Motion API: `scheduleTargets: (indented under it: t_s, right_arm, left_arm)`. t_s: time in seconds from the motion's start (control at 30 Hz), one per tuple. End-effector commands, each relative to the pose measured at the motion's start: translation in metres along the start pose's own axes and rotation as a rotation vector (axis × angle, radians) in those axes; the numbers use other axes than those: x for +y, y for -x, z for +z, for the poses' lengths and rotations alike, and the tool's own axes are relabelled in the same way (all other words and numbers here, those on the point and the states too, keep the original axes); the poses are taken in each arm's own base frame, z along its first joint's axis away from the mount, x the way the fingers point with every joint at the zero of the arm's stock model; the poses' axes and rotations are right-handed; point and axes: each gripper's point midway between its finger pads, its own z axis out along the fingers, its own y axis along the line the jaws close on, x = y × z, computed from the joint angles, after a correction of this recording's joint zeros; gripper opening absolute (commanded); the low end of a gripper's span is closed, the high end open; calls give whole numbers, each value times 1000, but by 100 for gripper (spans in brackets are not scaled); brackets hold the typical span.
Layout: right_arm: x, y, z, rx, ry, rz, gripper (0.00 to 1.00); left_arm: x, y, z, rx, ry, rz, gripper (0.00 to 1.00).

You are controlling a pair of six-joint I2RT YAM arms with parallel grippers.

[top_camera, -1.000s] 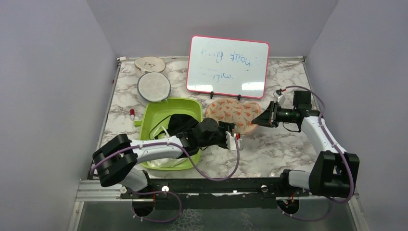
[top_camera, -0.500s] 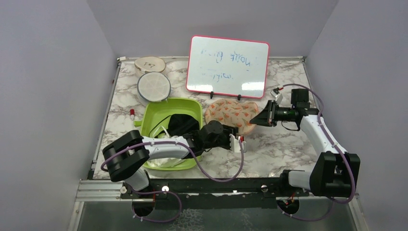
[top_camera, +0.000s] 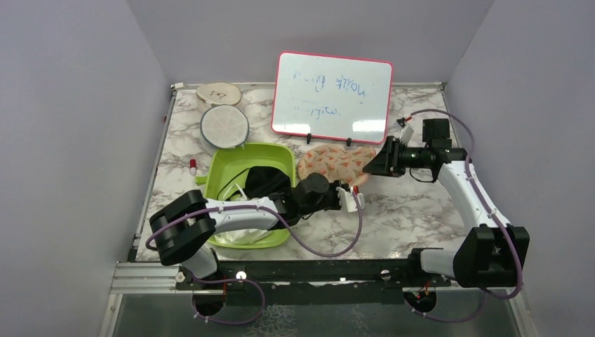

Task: Unzip the laundry bag and remove the bra
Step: Pick up the laundry bag at the center of the board.

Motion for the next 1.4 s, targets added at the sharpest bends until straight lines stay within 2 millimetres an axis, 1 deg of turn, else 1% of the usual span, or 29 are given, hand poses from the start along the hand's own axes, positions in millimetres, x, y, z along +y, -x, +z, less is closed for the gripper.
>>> scheduleTargets:
  t_s: [0.0, 0.03, 0.1, 0.17, 0.23, 0.3, 0.4, 0.53, 0.6, 0.63, 0.7, 0.73, 0.77, 0.83, 0.9, 0.93, 0.97, 1.03, 1.07, 1.17, 1.27, 1.37]
  right_arm:
    - [6, 34, -22, -132, -154, -165, 51]
    - [8, 39, -27, -153, -172, -193, 56]
    - [18, 45, -33, -168, -167, -269, 64]
    - [21, 49, -44, -172, -232, -319, 69]
    - [28, 56, -57, -234, -283, -367, 73]
    - [39, 62, -69, -306, -300, -431, 75]
    - [52, 64, -80, -386, -303, -503, 75]
    - [58, 60, -81, -456, -287, -657, 75]
    - [62, 55, -79, -480, -277, -764, 75]
    - [67, 48, -75, -476, -245, -844, 75]
    - [85, 17, -62, -402, -96, -1090, 75]
    - [94, 7, -62, -399, -52, -1173, 75]
    - [102, 2, -65, -420, -31, -1247, 76]
    - [110, -16, -68, -436, 24, -1449, 78]
    - [106, -34, -66, -427, 45, -1643, 77]
    - [101, -38, -64, -429, 32, -1699, 77]
    - [95, -45, -61, -416, 27, -1777, 77]
    - [80, -62, -52, -364, 49, -1944, 71]
    - [75, -65, -48, -363, 49, -1983, 71]
    - [63, -67, -39, -364, 30, -2081, 69]
    - [61, -58, -36, -405, -29, -2127, 63]
    - [62, -59, -31, -440, -11, -2216, 49]
  left_arm:
    - [29, 40, -14, -60, 88, -170, 0]
    - [31, 45, -15, -72, 93, -199, 0]
    - [37, 55, -19, -95, 112, -265, 0]
    - [41, 64, -23, -122, 115, -326, 0]
    - [42, 69, -24, -134, 107, -363, 0]
    - [41, 71, -24, -118, 95, -383, 0]
    - [47, 70, -21, -96, 114, -450, 0]
    - [43, 73, -18, -104, 87, -519, 0]
    - [39, 79, -18, -122, 58, -540, 0]
    - [38, 80, -18, -127, 49, -551, 0]
    - [38, 79, -17, -124, 59, -577, 0]
    - [38, 77, -16, -119, 60, -587, 0]
    - [38, 77, -15, -115, 58, -596, 0]
    - [35, 77, -13, -117, 42, -624, 0]
    - [34, 78, -11, -126, 13, -668, 0]
    - [34, 81, -10, -134, -5, -690, 0]
    - [35, 82, -10, -142, -19, -709, 0]
    - [34, 82, -9, -151, -45, -744, 0]
    - [34, 83, -8, -157, -59, -755, 0]
    - [31, 87, -7, -168, -99, -779, 0]
    - [30, 86, -5, -171, -115, -810, 0]
    - [30, 87, -4, -182, -146, -844, 0]
